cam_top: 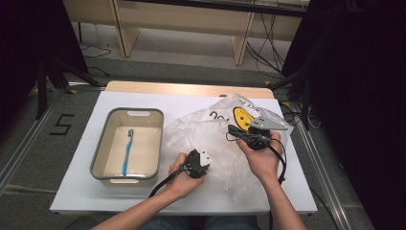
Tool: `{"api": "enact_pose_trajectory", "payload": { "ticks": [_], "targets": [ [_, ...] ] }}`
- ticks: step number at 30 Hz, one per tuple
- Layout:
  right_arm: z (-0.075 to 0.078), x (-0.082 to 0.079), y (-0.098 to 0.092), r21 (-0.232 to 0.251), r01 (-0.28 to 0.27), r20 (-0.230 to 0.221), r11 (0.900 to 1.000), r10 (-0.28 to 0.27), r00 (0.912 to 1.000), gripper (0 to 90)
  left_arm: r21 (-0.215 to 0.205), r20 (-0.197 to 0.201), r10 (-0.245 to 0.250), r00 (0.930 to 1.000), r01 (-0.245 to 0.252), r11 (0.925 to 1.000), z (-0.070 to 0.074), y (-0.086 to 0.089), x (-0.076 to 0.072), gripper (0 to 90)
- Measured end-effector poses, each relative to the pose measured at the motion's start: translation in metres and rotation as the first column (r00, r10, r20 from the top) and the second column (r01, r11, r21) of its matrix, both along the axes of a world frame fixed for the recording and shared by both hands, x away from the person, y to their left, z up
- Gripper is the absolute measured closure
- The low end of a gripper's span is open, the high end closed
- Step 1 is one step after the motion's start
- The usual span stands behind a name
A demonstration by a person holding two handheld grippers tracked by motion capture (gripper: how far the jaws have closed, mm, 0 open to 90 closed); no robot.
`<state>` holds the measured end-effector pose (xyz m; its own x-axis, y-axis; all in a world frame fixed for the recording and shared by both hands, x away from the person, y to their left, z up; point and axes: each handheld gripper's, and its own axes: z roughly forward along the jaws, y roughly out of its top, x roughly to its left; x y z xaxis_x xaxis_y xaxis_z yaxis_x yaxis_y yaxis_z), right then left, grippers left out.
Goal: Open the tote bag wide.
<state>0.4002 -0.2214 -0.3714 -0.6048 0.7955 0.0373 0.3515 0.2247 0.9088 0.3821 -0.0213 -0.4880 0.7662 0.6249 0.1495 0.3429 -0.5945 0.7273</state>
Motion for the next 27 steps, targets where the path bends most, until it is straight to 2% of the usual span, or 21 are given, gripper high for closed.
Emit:
{"api": "enact_pose_trajectory", "payload": {
  "ticks": [3,4,6,7,8,15,17,21,23,27],
  "targets": [
    [0.000,0.000,0.000,0.000,0.001,-0.002,1.000,-0.001,1.0000,90.0,-0.002,0.024,-0.001,0.9997,0.001,1.0000,0.005,0.001,-0.003,72.9],
    [0.000,0.000,0.000,-0.001,0.001,-0.002,1.000,-0.001,1.0000,90.0,-0.002,0.036,-0.004,0.9994,0.004,1.0000,0.008,0.002,-0.005,66.7],
    [0.000,0.000,0.000,-0.001,0.001,-0.003,1.000,-0.001,1.0000,90.0,-0.011,0.050,-0.008,0.9987,0.009,0.9999,0.014,0.004,-0.008,63.9],
    [0.000,0.000,0.000,0.000,0.001,-0.004,1.000,-0.001,1.0000,90.0,-0.031,0.047,-0.004,0.9989,0.006,0.9995,0.017,0.004,-0.010,58.9],
    [0.000,0.000,0.000,0.000,0.001,-0.004,1.000,-0.001,1.0000,90.0,-0.032,0.048,-0.011,0.9988,0.013,0.9994,0.020,0.004,-0.012,57.1],
    [0.000,-0.001,-0.001,-0.004,0.001,-0.002,1.000,-0.002,1.0000,90.0,-0.077,0.052,-0.053,0.9973,0.057,0.9954,0.041,0.008,-0.032,47.4],
    [-0.001,-0.001,-0.001,-0.004,0.001,-0.001,1.000,-0.001,1.0000,90.0,-0.072,0.024,-0.067,0.9975,0.068,0.9950,0.046,0.010,-0.037,42.0],
    [-0.001,0.000,-0.001,-0.005,0.003,-0.003,1.000,-0.003,1.0000,90.0,-0.087,0.011,-0.074,0.9972,0.074,0.9934,0.055,0.019,-0.044,38.2],
    [-0.001,0.000,-0.001,-0.004,0.003,-0.004,1.000,-0.003,1.0000,90.0,-0.116,0.002,-0.068,0.9977,0.068,0.9909,0.058,0.023,-0.047,37.7],
    [-0.001,0.000,-0.001,-0.002,0.001,-0.003,1.000,-0.001,1.0000,90.0,-0.134,0.005,-0.059,0.9983,0.059,0.9892,0.065,0.033,-0.049,36.3]
  ]
}}
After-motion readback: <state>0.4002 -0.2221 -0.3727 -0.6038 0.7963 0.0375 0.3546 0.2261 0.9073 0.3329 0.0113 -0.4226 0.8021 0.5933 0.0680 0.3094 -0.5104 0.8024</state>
